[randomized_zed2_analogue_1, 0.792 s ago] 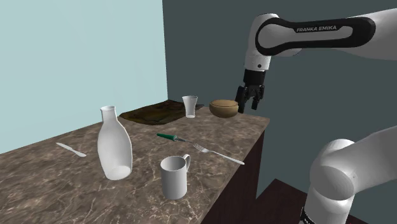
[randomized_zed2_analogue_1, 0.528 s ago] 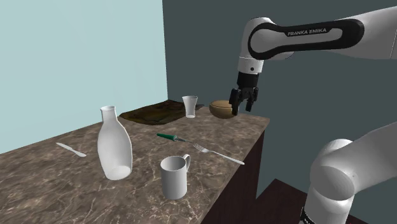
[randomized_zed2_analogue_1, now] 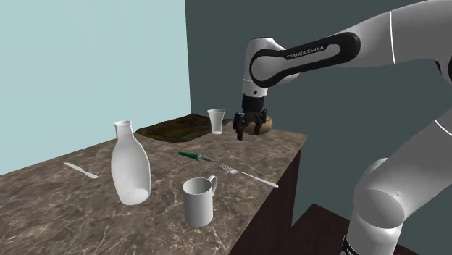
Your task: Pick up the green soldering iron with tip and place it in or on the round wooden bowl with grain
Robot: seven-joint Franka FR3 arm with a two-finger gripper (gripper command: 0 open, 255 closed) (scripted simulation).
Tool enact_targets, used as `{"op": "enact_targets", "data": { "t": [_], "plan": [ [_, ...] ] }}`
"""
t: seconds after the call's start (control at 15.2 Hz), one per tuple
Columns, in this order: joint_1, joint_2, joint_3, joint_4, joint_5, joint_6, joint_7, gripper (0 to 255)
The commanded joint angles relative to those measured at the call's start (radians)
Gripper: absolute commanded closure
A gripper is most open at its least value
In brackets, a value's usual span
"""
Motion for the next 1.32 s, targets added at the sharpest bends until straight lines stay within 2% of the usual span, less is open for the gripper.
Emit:
{"op": "enact_targets", "data": {
  "t": [0.0, 0.53, 1.06, 1.25],
  "plan": [
    [0.001, 0.076, 0.023, 0.031, -0.008, 0.051, 0.027, 0],
    [0.002, 0.373, 0.104, 0.204, -0.093, 0.189, 0.156, 0],
    [0.033, 0.677, 0.138, 0.456, -0.232, 0.235, 0.292, 0],
    [0.033, 0.697, 0.134, 0.442, -0.24, 0.269, 0.297, 0]
  ]
}}
